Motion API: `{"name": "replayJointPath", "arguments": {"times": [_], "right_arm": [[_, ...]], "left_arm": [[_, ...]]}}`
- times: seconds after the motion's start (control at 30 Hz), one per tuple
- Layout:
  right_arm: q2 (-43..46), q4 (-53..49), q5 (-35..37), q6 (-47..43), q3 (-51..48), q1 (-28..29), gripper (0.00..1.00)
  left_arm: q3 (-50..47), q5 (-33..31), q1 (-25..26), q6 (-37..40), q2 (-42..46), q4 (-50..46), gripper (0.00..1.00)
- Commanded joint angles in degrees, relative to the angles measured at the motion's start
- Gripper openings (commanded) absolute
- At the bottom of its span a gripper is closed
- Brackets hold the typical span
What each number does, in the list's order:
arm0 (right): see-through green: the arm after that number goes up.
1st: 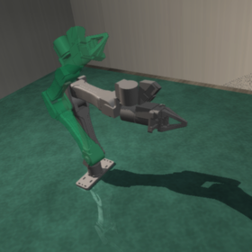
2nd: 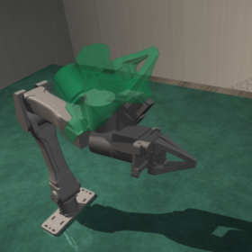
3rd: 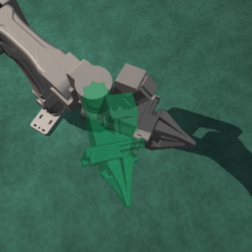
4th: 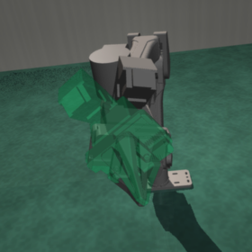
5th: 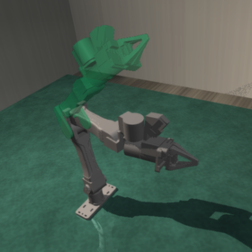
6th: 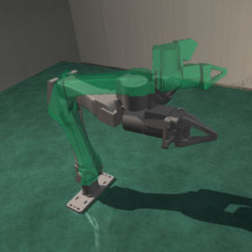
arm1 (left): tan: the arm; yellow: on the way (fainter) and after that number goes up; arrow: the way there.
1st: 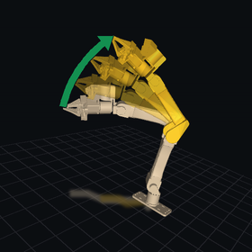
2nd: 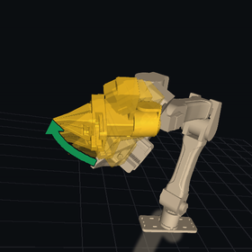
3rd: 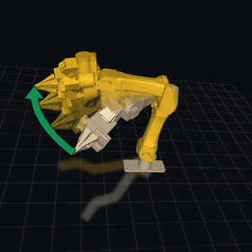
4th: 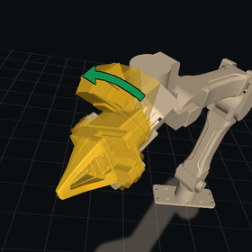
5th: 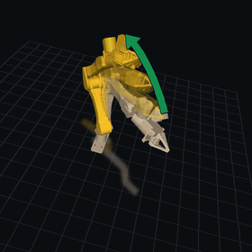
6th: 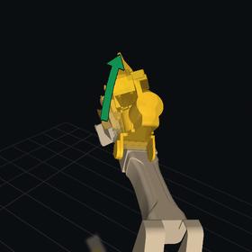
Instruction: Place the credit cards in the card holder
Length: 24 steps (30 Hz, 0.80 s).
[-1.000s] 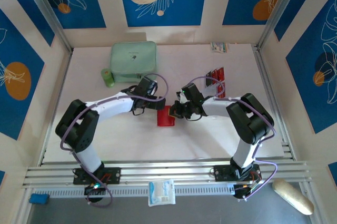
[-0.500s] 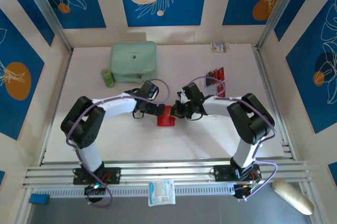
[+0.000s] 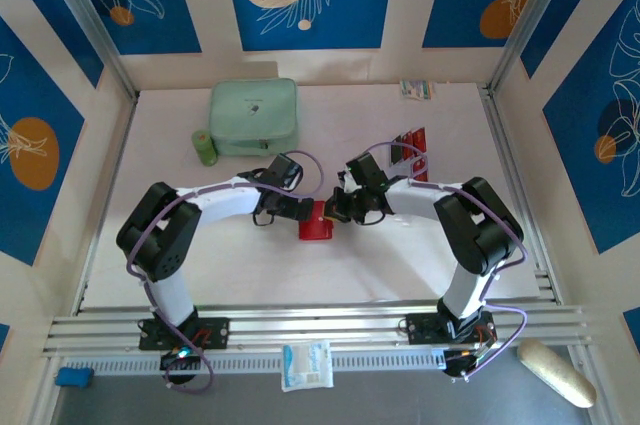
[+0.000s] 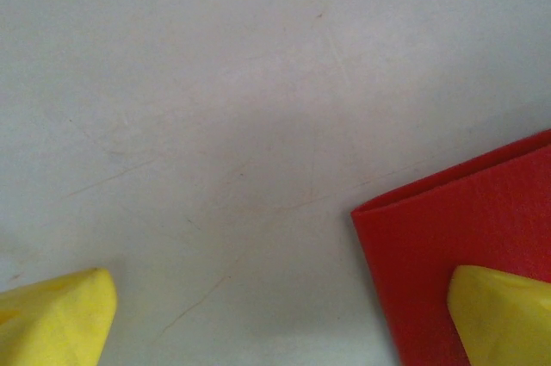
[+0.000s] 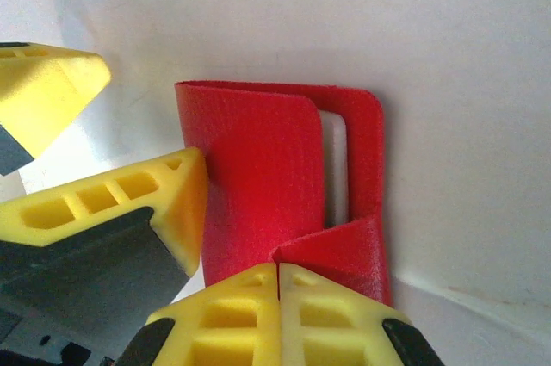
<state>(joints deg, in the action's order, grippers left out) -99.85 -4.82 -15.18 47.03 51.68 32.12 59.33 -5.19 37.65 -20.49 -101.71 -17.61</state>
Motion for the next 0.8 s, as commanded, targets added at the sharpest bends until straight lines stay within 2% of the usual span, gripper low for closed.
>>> {"name": "replayJointPath", "arguments": {"times": [0.0, 0.37, 0.77], "right_arm": [[-0.35, -2.39, -0.06, 0.79, 2.05, -0.17, 0.00], [-3.11, -2.70, -0.38, 0.75, 4.69, 0.79, 0.00], [-4.78, -2.40, -0.11, 0.71, 2.81, 1.38, 0.00]], "left_arm": [[-1.53, -1.14, 0.45, 0.63, -1.47, -2.39, 0.98], [-1.87, -0.93, 0.44, 0.53, -1.38, -2.17, 0.98], [-2.15, -0.79, 0.47, 0.41, -1.21, -1.77, 0.98]]}}
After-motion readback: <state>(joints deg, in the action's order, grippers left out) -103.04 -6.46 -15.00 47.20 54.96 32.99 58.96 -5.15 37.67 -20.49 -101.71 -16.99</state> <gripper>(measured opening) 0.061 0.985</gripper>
